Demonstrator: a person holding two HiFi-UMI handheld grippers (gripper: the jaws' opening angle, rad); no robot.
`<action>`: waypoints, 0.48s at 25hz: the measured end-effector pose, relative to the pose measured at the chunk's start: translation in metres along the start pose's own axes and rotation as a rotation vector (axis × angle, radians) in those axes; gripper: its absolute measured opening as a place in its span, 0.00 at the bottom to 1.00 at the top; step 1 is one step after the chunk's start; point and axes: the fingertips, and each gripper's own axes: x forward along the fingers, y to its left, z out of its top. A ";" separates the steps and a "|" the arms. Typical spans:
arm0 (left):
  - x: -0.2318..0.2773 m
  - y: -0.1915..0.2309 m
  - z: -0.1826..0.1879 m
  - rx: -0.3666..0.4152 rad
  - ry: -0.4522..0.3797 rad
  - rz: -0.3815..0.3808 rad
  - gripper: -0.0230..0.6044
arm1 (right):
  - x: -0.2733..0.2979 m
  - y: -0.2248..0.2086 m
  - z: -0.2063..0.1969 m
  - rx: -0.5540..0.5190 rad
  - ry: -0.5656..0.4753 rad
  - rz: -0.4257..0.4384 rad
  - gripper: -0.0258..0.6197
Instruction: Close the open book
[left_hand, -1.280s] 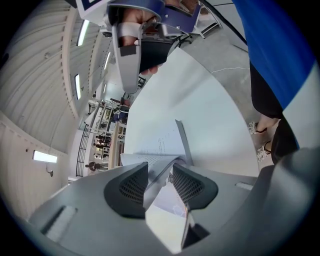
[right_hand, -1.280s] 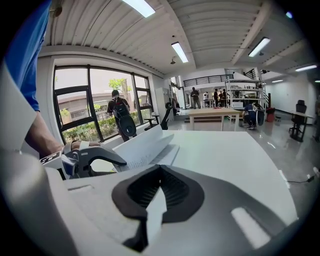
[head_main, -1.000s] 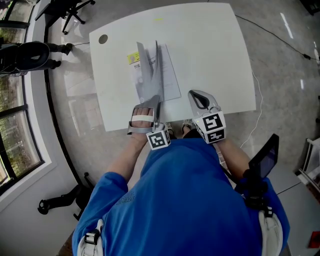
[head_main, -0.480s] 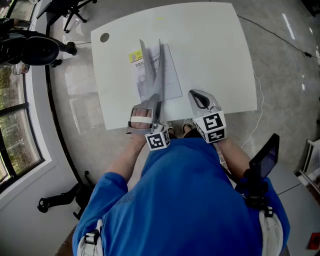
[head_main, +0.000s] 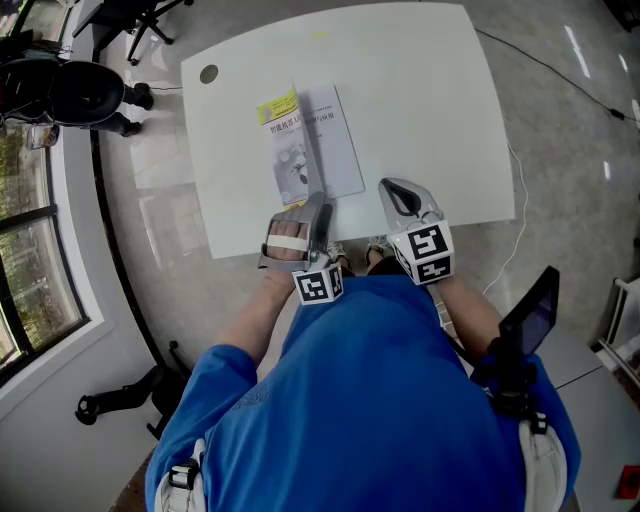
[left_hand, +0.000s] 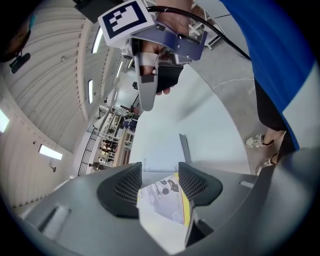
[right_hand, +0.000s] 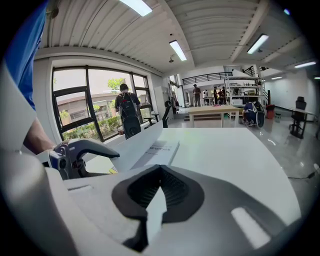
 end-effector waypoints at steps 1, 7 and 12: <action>-0.001 -0.001 0.003 -0.003 -0.014 -0.007 0.42 | 0.000 0.000 0.000 -0.001 0.000 0.000 0.04; 0.003 -0.012 0.029 -0.019 -0.107 -0.057 0.42 | -0.001 -0.003 0.000 0.000 0.003 -0.003 0.04; 0.002 -0.020 0.045 -0.048 -0.146 -0.082 0.42 | -0.005 -0.006 -0.001 0.003 0.005 -0.008 0.04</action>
